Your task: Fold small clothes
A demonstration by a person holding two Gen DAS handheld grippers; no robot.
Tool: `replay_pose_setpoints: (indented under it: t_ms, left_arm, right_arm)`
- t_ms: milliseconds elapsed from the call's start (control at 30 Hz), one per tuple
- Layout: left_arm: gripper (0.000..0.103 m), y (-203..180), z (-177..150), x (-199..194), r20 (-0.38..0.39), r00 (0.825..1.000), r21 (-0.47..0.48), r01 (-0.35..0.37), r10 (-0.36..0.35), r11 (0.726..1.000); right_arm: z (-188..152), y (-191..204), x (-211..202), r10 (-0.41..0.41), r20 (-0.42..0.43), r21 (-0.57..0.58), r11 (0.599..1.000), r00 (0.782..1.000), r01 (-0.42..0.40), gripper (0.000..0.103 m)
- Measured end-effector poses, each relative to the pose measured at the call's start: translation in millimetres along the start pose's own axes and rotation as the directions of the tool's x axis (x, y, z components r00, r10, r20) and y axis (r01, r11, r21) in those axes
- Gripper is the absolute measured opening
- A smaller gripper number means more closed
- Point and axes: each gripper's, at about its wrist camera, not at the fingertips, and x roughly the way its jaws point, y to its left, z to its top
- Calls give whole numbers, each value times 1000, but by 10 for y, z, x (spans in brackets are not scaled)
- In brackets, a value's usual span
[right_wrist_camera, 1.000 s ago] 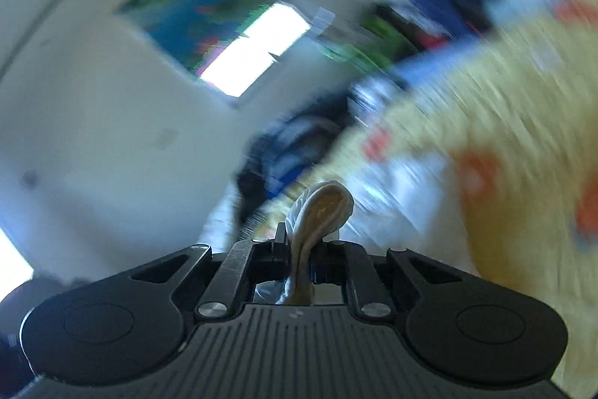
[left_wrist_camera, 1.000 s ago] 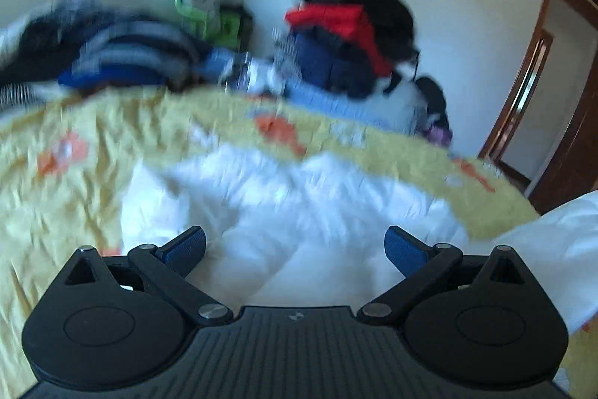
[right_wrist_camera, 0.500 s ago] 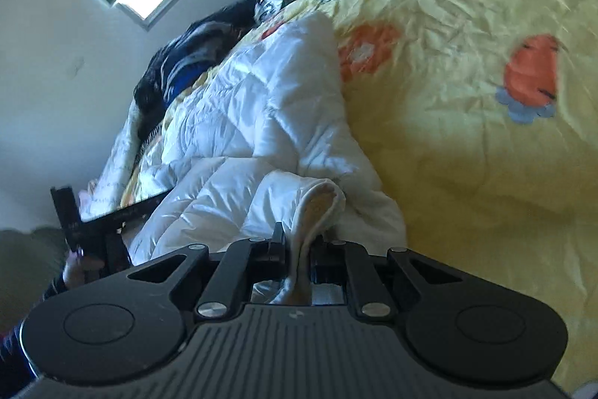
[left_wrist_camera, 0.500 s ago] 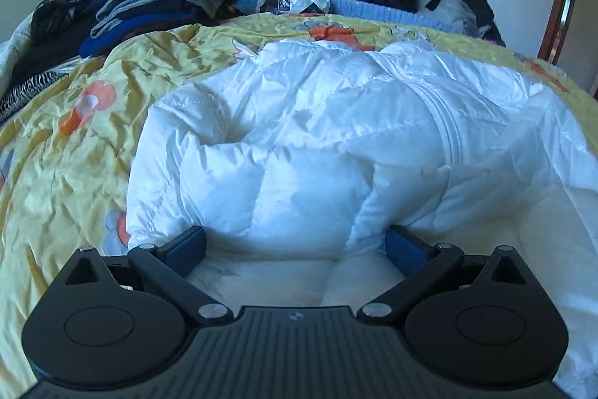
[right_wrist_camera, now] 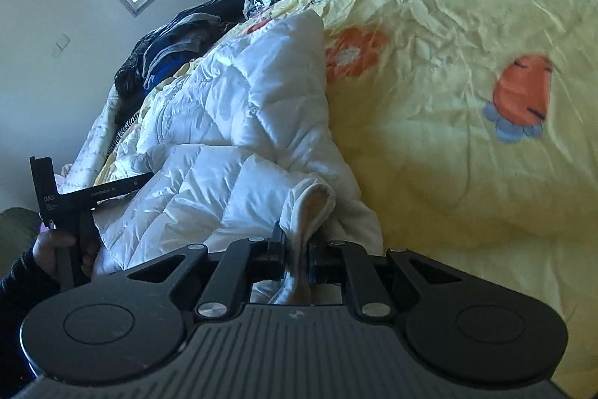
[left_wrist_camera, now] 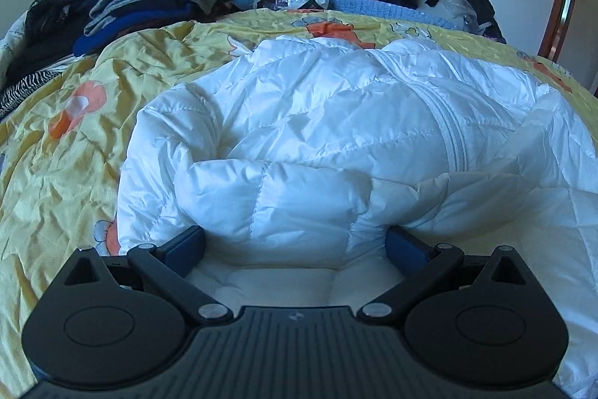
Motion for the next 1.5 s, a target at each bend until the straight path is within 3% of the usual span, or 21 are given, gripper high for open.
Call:
replay_pose_setpoints:
  t_ms: [67,233,400,500,600,767,933,967,1000,1033,1167,1200,1233,1300,1400,1500]
  left_arm:
    - [103,0,-3,3,2,1000,1,-1,1,1000]
    - [103,34,7,-100,4,1000,-14,-5,5,1000]
    - [103,263,44,-508,81,996,-41,34,-31,999]
    - [103,519,208,-590,136,991,-120,13,4,993]
    - [103,779,367,-345,88,995,-222,-23,43,975]
    - [103,837,471,101,-6,997,-224,-71,72,972]
    - [103,1032,534,222,-38,999,-348,-23,10,937]
    - [103,1085,563,263,-59,998,-366,-18,-3,930]
    - [103,1111,573,296,-83,996,-375,-24,-8,927]
    - [103,1145,592,335,-109,994,-381,-29,-14,924]
    - [102,1190,599,465,-148,987,-371,5,-65,929]
    - [94,1159,598,474,-144,988,-356,-1,-54,934]
    - [63,1121,610,453,-120,992,-331,-10,-31,944]
    - [30,1048,668,429,-109,994,-295,-1,-33,956]
    - [12,960,754,386,-98,995,-237,-40,17,971]
    - [11,992,832,320,-80,996,-222,-59,42,973]
  right_arm:
    - [11,1,18,-6,-8,0,1000,1000,6,15]
    - [22,-43,2,1,-25,56,998,1000,1,35]
    - [243,-41,-302,18,50,51,999,999,-21,68]
    - [545,-12,-338,-3,121,-12,1000,993,4,71]
    - [909,-4,-20,-2,94,-28,1000,996,5,75]
    - [1315,80,693,-74,52,-87,993,996,78,75]
    - [1465,23,1135,-49,-6,-69,996,999,48,75]
    - [1463,10,1165,-10,-3,-59,998,1000,9,61]
    - [1461,2,1188,30,-1,-54,998,1000,-30,33]
    - [1471,14,1217,40,-17,-60,997,999,-41,22]
    - [1492,30,1249,51,-25,-60,997,998,-53,22]
    - [1492,9,1244,62,-21,-47,997,998,-63,21]
    - [1485,-5,1237,68,-18,-43,997,998,-69,20]
    - [1472,-17,1204,54,1,-58,997,999,-54,15]
    - [1488,-94,1122,51,20,-28,998,998,-51,11]
    - [1498,-251,1021,32,39,7,999,999,-32,10]
